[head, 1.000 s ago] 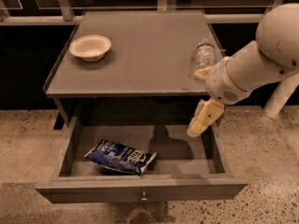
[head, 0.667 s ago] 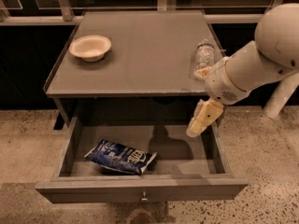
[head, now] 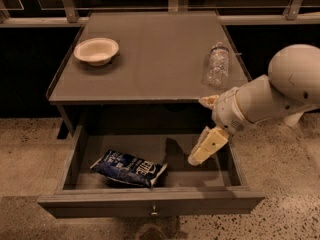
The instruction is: Pick blue chip bag from top drawer and place on counter
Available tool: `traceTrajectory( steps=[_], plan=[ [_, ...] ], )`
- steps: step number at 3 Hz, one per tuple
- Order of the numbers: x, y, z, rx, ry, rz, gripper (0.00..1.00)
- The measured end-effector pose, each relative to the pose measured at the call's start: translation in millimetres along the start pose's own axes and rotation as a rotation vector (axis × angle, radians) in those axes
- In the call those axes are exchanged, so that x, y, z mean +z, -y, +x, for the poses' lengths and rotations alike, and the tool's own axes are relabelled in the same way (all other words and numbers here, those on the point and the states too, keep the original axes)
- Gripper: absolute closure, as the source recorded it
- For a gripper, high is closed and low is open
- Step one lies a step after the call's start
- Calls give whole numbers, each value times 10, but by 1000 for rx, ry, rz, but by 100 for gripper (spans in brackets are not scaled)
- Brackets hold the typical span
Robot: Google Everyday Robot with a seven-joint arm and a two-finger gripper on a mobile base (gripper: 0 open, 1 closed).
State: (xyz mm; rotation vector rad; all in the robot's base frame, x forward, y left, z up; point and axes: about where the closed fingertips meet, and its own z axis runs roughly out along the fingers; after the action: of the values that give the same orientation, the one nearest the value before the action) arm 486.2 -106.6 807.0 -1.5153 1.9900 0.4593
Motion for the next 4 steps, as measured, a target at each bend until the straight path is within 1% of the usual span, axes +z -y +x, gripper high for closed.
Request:
traceTrajectory(
  steps=[1,2,3,4],
  plan=[
    [267,-137,46,38,69,-45,0],
    [645,-125,-20,35,127,-96,0],
    [1473,102,-334,-47,195,-98,0],
    [1495,115,-336,-45,197,-94,0]
  ],
)
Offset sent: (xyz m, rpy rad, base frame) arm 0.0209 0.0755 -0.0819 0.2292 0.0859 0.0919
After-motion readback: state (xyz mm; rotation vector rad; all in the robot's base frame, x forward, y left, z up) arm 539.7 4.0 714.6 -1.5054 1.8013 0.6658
